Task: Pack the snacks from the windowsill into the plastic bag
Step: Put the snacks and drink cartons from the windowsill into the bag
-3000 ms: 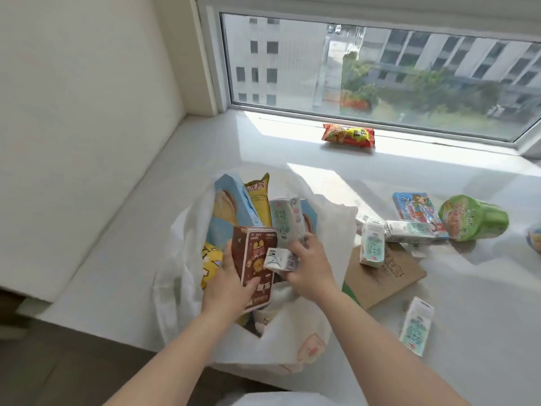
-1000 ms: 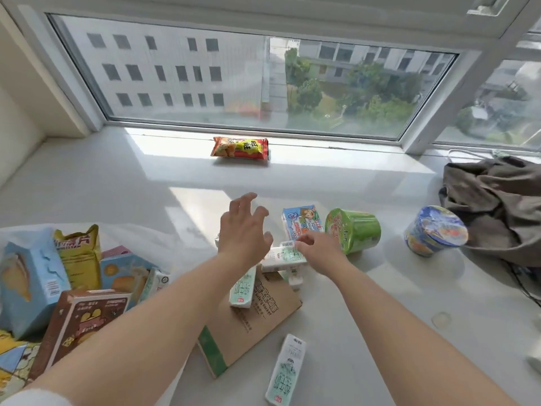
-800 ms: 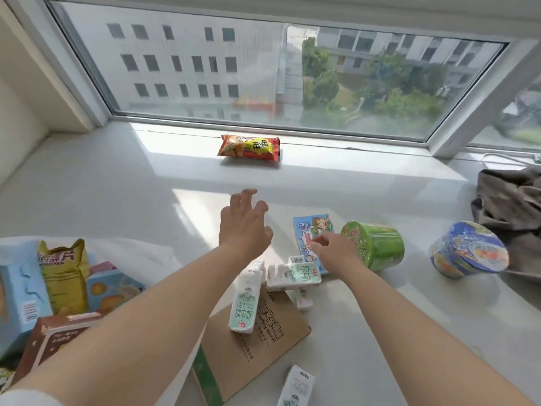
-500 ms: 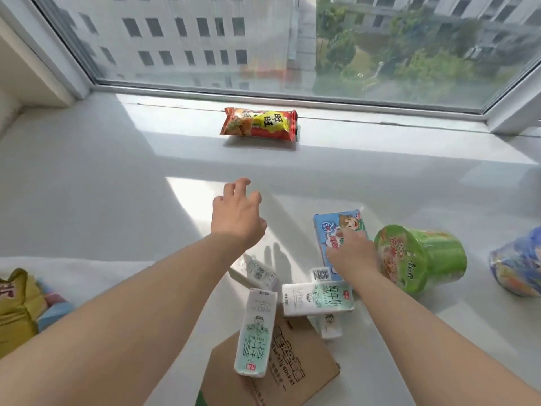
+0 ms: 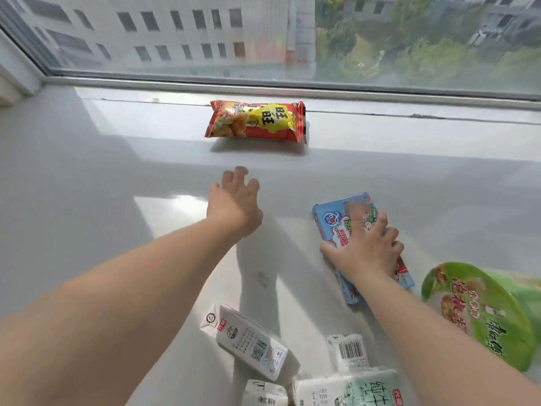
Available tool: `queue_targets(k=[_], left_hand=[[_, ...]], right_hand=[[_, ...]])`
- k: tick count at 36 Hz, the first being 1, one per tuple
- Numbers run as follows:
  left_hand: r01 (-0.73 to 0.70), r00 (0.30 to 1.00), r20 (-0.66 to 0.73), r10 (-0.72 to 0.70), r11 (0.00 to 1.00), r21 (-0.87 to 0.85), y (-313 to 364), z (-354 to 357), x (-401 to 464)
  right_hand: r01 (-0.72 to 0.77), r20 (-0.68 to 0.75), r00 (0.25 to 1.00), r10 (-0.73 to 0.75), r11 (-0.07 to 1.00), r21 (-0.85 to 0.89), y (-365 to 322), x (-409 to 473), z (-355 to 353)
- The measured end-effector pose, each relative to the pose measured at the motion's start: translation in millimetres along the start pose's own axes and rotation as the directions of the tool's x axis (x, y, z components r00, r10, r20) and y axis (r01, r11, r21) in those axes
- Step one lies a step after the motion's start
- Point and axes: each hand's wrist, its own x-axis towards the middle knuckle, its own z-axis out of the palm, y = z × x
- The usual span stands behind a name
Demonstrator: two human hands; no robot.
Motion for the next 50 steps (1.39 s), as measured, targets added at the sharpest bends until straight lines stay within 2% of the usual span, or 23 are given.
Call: queue_targets(k=[9, 14, 16, 19, 24, 35, 43, 50], left_hand=[[-0.043, 0.985, -0.166, 0.051, 0.998, 0.051, 0, -18, 97], [-0.072, 0.987, -0.14, 0.076, 0.997, 0.029, 0, -23, 148], [-0.036, 0.997, -0.073, 0.036, 0.999, -0.007, -4, -28, 168], [-0.005, 1.0, 0.009, 0.005, 0.999, 0.054, -8, -30, 189], [-0.03, 0.998, -0.054, 0.034, 0.996, 0.084, -8, -30, 207], [0.009, 0.997, -0.076, -0.007, 0.999, 0.032, 14, -11, 167], [0.063, 0.998, 0.006, -0.063, 0.998, -0.004, 25, -1, 92], [0.217, 0.976, 0.023, -0.218, 0.948, -0.234, 30, 3, -9]], right_hand=[[0.071, -0.097, 0.993, -0.07, 0.997, 0.0, -33, 87, -8], [0.083, -0.123, 0.989, -0.08, 0.996, 0.014, -42, 116, -14], [0.095, -0.14, 0.986, -0.091, 0.995, 0.017, -43, 124, -15], [0.093, -0.161, 0.983, -0.088, 0.995, 0.025, -46, 137, -17], [0.083, -0.179, 0.981, -0.073, 0.996, 0.046, -53, 157, -18], [0.063, -0.155, 0.987, -0.051, 0.995, 0.073, -55, 137, -17], [0.027, -0.07, 0.997, -0.02, 0.995, 0.099, -42, 70, -5], [-0.022, -0.003, 1.0, 0.023, 0.961, 0.274, -23, -16, -13]])
